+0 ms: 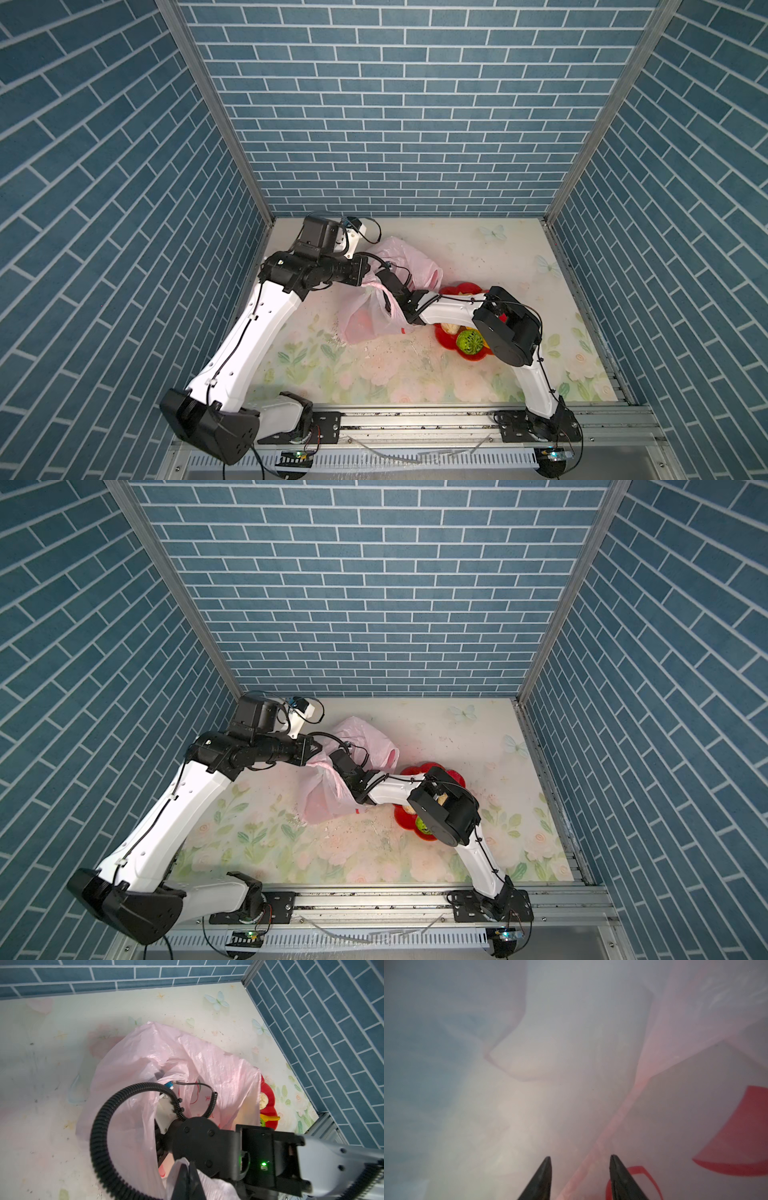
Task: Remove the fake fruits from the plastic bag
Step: 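Close the right gripper on the orange fruit inside the bag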
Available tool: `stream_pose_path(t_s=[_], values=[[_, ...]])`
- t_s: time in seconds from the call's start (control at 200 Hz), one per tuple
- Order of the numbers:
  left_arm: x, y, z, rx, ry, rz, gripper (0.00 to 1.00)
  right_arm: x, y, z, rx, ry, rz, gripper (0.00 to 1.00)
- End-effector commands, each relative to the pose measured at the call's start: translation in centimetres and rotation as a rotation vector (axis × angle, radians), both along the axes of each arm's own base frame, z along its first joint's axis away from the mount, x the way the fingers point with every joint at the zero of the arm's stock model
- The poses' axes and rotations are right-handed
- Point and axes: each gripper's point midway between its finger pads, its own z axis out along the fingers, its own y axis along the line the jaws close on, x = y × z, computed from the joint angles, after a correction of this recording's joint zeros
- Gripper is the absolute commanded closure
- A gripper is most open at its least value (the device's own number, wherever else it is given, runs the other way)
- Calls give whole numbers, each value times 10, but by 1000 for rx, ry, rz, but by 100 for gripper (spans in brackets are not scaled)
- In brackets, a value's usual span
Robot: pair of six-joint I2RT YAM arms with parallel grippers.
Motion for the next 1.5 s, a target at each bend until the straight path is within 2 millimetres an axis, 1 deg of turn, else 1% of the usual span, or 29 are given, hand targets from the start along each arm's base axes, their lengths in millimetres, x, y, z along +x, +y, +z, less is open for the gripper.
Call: stream_pose_path(t_s=[0.0,0.07,0.16,0.285,0.33,0.345,0.435,0.59,0.705,0.825,1.07,1.195,1.29,1.495], values=[[-30,32,-29,90,100,86,95,-26,0,21,-30,-34,131,47],[-43,42,-36,106,113,109,93,-41,1,19,-63,-17,205,44],[-55,53,-46,118,131,142,90,-57,1,18,-87,7,286,41],[-64,63,-54,122,146,188,83,-75,-1,18,-143,11,375,38],[-66,65,-57,120,149,201,81,-80,-3,16,-174,11,398,37],[-67,65,-58,120,153,202,81,-85,-2,15,-174,28,424,37],[-69,67,-64,121,160,212,80,-100,-5,11,-208,57,497,37],[-66,69,-74,117,155,238,84,-123,-7,0,-277,100,615,36],[-63,69,-79,99,147,254,85,-133,-5,-6,-316,136,668,36],[-63,67,-82,75,141,253,86,-137,-8,-11,-349,160,678,35],[-60,63,-78,39,114,257,87,-151,-12,-5,-374,195,739,29],[-59,63,-79,29,109,260,87,-157,-17,-7,-394,223,766,28],[-58,61,-80,19,106,258,87,-167,-17,-9,-389,252,796,27],[-58,61,-80,7,100,260,87,-171,-19,-31,-429,295,797,27]])
